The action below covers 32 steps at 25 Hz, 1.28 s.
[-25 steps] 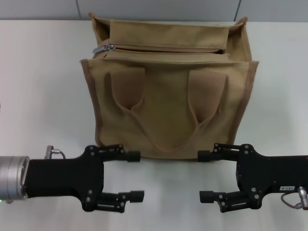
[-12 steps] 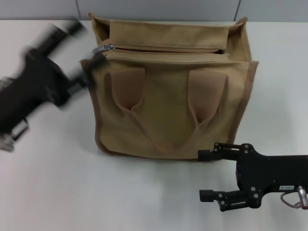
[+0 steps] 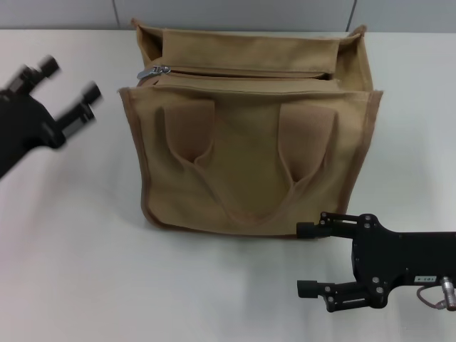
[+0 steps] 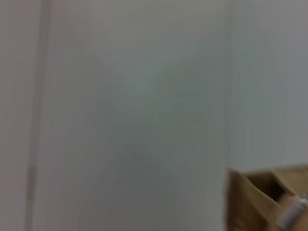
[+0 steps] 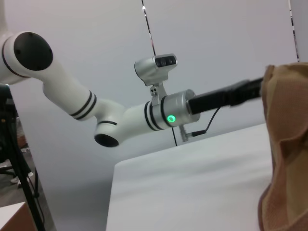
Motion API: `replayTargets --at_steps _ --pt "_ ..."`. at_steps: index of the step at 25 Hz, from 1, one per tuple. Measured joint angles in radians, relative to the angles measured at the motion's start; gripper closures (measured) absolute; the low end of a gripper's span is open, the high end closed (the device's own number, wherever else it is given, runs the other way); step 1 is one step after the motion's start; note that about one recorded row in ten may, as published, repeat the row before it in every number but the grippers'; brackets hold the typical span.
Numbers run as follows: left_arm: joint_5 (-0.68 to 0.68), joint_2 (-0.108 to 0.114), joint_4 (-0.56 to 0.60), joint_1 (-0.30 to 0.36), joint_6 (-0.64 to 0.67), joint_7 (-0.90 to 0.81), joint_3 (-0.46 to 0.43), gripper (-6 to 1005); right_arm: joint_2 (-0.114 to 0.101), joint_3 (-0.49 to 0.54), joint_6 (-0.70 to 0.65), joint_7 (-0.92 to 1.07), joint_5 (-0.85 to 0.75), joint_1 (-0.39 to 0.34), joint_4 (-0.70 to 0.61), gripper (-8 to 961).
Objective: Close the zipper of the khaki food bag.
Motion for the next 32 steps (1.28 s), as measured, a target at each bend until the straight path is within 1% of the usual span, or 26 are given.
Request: replayTargets --at_steps 2,4,6,9,11,14,17,21,24,25,27,28,29,32 --pt "0.083 0.005 0.018 0.002 0.019 -0.003 0.001 216 0.000 0.000 0.005 0.000 0.000 0.000 0.000 123" --pt "0.117 0.005 0.024 -0.001 0.028 -0.001 0.001 217 0.000 0.000 0.007 0.000 0.000 0.000 0.000 123" --pt "0.154 -0.004 0.031 -0.016 0.024 0.003 0.002 219 0.000 0.000 0.008 0.000 0.000 0.002 0.000 123" --pt "0.161 -0.026 0.037 -0.035 -0.023 0.025 -0.010 221 0.000 -0.002 0.008 0.000 0.000 0.005 0.000 123" --pt "0.141 -0.038 0.028 -0.046 -0.052 0.066 -0.036 223 0.000 -0.002 0.008 0.000 0.000 0.005 0.000 123" --pt "0.099 -0.040 0.000 -0.055 -0.065 0.137 -0.072 225 0.000 -0.001 0.008 0.001 0.000 0.003 0.000 122" --pt "0.055 -0.041 -0.017 -0.056 -0.065 0.202 -0.081 227 0.000 0.000 0.008 0.001 0.000 0.002 0.000 122" --pt "-0.039 -0.043 -0.086 -0.066 -0.056 0.314 -0.084 230 0.000 0.001 0.008 0.001 0.000 0.004 0.013 122" --pt "-0.066 -0.043 -0.118 -0.070 -0.047 0.363 -0.084 233 -0.001 0.001 0.008 0.001 0.000 0.006 0.016 122" --pt "-0.087 -0.043 -0.164 -0.078 -0.025 0.449 -0.082 234 -0.001 0.001 0.008 0.001 0.000 0.007 0.017 122" --pt "-0.086 -0.044 -0.188 -0.084 -0.006 0.504 -0.069 235 -0.001 0.002 0.008 0.001 0.000 0.008 0.017 122" --pt "-0.086 -0.044 -0.188 -0.084 -0.006 0.504 -0.069 236 -0.001 0.002 0.008 0.002 0.000 0.009 0.017 122" --pt "-0.081 -0.045 -0.193 -0.087 0.004 0.528 -0.051 237 -0.001 0.002 0.008 0.002 0.000 0.009 0.017 122" --pt "-0.081 -0.045 -0.193 -0.087 0.004 0.528 -0.051 239 0.000 0.002 0.008 0.003 0.000 0.009 0.017 122"
